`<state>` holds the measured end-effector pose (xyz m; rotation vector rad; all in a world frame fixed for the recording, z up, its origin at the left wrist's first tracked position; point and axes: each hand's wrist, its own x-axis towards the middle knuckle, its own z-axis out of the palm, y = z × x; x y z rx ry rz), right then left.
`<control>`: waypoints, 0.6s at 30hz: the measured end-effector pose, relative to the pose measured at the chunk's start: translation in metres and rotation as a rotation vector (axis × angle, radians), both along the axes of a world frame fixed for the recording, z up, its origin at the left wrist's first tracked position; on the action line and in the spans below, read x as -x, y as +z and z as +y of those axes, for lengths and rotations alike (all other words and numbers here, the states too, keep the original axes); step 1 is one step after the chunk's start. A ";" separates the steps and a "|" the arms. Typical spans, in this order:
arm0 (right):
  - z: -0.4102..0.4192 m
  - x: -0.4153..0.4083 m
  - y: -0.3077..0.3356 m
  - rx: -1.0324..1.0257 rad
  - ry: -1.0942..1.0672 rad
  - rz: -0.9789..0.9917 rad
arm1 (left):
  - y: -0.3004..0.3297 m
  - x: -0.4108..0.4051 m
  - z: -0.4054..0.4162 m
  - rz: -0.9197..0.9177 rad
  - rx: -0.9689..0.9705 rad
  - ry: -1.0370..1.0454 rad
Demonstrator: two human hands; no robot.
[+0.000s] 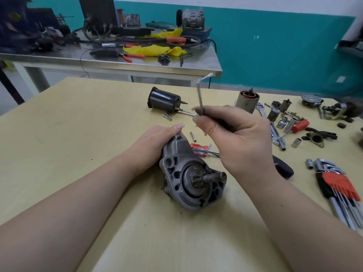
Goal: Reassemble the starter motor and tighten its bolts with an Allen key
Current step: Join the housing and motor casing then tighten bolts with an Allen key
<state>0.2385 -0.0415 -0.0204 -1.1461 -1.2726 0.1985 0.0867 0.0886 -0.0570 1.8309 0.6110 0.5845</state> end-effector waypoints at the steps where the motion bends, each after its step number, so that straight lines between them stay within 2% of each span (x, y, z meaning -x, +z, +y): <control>1: -0.001 0.002 -0.001 0.009 0.042 0.057 | 0.000 0.000 0.000 -0.011 0.012 -0.004; 6: -0.003 0.007 -0.006 0.020 0.176 0.140 | 0.000 0.001 0.002 -0.041 0.004 0.004; 13: 0.000 0.004 -0.011 0.025 0.184 0.104 | -0.001 0.001 0.005 -0.061 -0.064 -0.049; 18: 0.002 0.005 -0.013 0.023 0.193 0.096 | -0.001 0.001 0.006 -0.034 -0.188 -0.066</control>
